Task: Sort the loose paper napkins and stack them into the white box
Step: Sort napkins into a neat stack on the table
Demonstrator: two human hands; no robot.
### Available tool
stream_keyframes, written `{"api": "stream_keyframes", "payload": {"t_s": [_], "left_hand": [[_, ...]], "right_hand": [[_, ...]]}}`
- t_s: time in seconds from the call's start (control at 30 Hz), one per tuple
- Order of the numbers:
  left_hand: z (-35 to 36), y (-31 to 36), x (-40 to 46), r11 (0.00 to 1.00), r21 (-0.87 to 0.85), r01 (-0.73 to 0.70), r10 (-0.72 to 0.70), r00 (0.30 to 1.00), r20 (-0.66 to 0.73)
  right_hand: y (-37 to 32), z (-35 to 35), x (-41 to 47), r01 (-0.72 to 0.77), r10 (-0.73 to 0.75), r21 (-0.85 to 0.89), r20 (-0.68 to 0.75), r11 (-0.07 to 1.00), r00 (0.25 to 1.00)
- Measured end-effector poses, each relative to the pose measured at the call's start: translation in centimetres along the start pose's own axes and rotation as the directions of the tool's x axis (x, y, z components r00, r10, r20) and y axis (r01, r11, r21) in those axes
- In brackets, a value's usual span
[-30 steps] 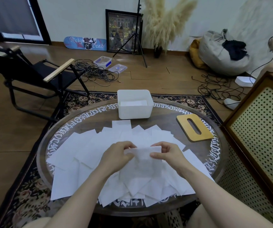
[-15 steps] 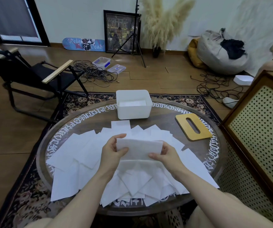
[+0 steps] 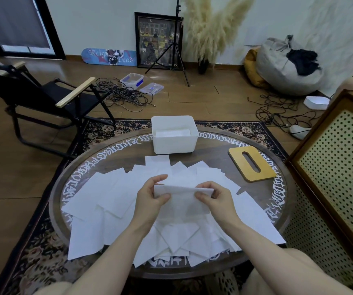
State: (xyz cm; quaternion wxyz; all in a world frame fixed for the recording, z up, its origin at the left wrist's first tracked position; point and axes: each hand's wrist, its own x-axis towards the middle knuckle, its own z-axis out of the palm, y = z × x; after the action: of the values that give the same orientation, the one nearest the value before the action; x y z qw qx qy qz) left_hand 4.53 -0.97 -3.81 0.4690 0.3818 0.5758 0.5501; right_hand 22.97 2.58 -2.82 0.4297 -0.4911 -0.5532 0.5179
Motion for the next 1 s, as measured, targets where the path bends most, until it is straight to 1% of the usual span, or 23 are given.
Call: {"api": "stream_keyframes", "payload": {"t_s": [0.1,0.17,0.23,0.3,0.4,0.5,0.57,0.67,0.77,0.83,1.0], "left_hand": [[0.0,0.1,0.0,0.993,-0.005,0.117,-0.116,0.992,0.050],[0.0,0.0,-0.1,0.985,0.037,0.168,-0.170,0.982,0.086],[0.0,0.1,-0.1,0.978,0.077,0.193,-0.199,0.976,0.088],[-0.3,0.1,0.0,0.968,0.089,0.233,-0.240,0.968,0.071],[-0.7,0.0,-0.1,0.938,0.113,0.328,-0.337,0.939,0.065],[-0.9,-0.2,-0.2,0.900,0.123,0.418,-0.429,0.899,0.087],[-1.0,-0.2,-0.2,0.882,0.127,0.454,-0.465,0.882,0.075],[-1.0,-0.2,-0.1,0.848,0.113,0.518,-0.527,0.847,0.069],[-0.9,-0.1,0.1,0.815,0.051,0.577,-0.579,0.814,0.046],[-0.8,-0.1,0.2,0.802,0.026,0.596,-0.597,0.802,0.031],[-0.8,0.0,0.2,0.801,0.018,0.599,-0.599,0.800,0.039]], "right_hand": [[-0.1,-0.3,0.2,-0.010,0.015,0.074,-0.064,0.997,0.998],[-0.3,-0.7,0.5,-0.015,0.025,0.101,-0.094,0.995,0.995],[-0.5,-1.1,0.6,-0.034,0.044,0.115,-0.084,0.993,0.995],[-0.6,-1.3,0.6,-0.085,0.091,0.116,-0.042,0.990,0.995],[-0.2,-1.5,0.4,-0.214,0.214,0.032,0.025,0.976,0.977],[0.4,-1.4,0.3,-0.319,0.321,-0.071,0.024,0.945,0.947],[0.6,-1.3,0.4,-0.393,0.396,-0.080,0.020,0.916,0.918],[0.7,-1.2,0.5,-0.489,0.496,-0.104,0.052,0.866,0.867],[1.0,-1.3,0.8,-0.525,0.537,-0.144,0.059,0.839,0.841],[1.0,-1.4,0.9,-0.546,0.557,-0.138,0.060,0.826,0.828],[1.2,-1.4,0.9,-0.545,0.562,-0.167,0.079,0.822,0.823]]}}
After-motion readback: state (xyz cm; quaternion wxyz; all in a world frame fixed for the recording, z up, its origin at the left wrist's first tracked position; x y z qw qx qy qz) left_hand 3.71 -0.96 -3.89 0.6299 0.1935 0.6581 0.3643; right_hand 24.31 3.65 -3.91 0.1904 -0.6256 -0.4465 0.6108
